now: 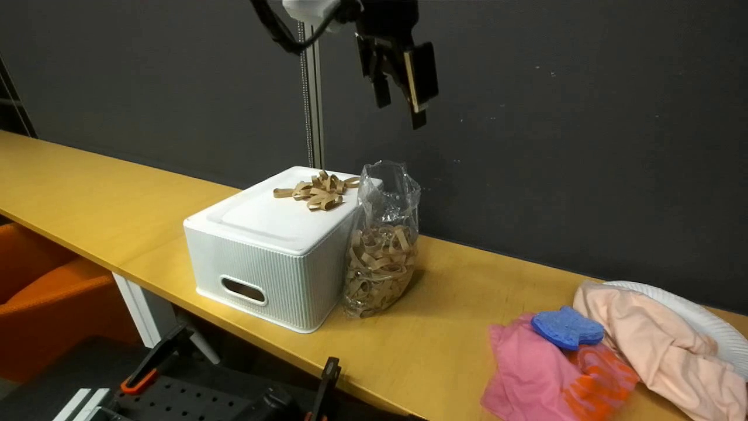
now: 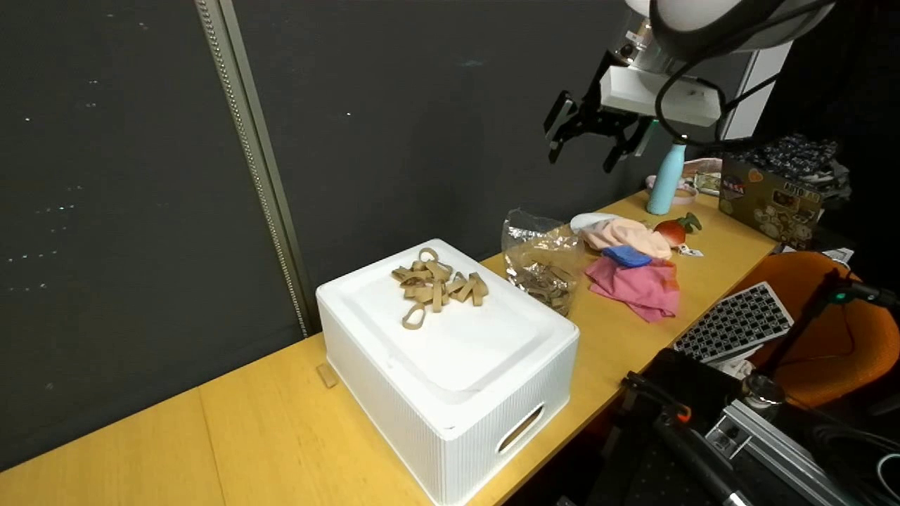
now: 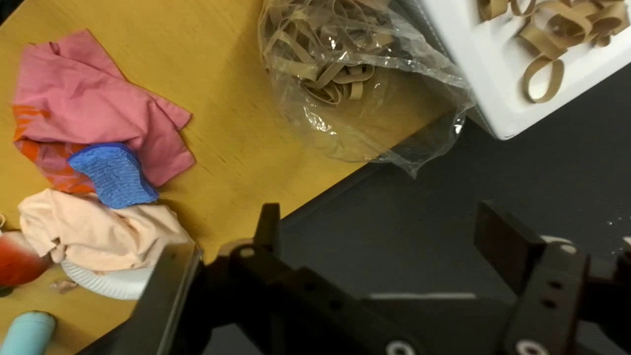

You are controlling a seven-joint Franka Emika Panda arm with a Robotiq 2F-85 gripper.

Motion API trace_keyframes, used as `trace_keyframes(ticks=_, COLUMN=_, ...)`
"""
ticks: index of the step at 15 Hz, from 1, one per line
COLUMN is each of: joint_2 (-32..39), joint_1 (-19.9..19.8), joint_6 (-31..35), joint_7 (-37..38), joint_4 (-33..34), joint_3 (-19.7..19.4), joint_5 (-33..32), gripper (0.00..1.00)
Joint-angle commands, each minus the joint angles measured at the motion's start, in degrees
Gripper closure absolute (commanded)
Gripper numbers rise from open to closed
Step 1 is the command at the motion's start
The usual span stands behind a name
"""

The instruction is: Remove some rubber bands from the plastic and put them on top of the white storage container.

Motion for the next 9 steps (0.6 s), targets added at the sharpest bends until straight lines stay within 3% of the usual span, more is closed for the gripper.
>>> trace_keyframes(ticks=1, joint_2=5.1, joint_1=1.3, joint_6=2.8, joint_7=-0.9, joint_4=1.9, joint_3=-2.1, joint_5=3.8, gripper=0.00)
trace_keyframes(ticks=2, joint_2=6.1, joint_1=1.6, joint_6=3.3, joint_7=-1.1, joint_4=2.0, joint_3=-2.2, joint_5=4.8, gripper=0.00)
trace_keyframes(ticks=3, joint_2=6.9, joint_1=1.9, joint_6=3.7, joint_7=-1.2, joint_4=2.0, joint_3=-2.3, joint_5=5.8, gripper=0.25)
trace_keyframes(ticks=4, joint_2=7.6, joint_1=2.2, joint_6=4.0, joint_7=-1.6, joint_4=2.1, joint_3=-2.4, joint_5=6.8, gripper=0.26)
trace_keyframes(ticks=9, joint_2=10.3, joint_1=3.1, joint_6=5.7, joint_7=-1.9, joint_4=2.7, joint_3=-2.7, joint_5=8.6, gripper=0.65)
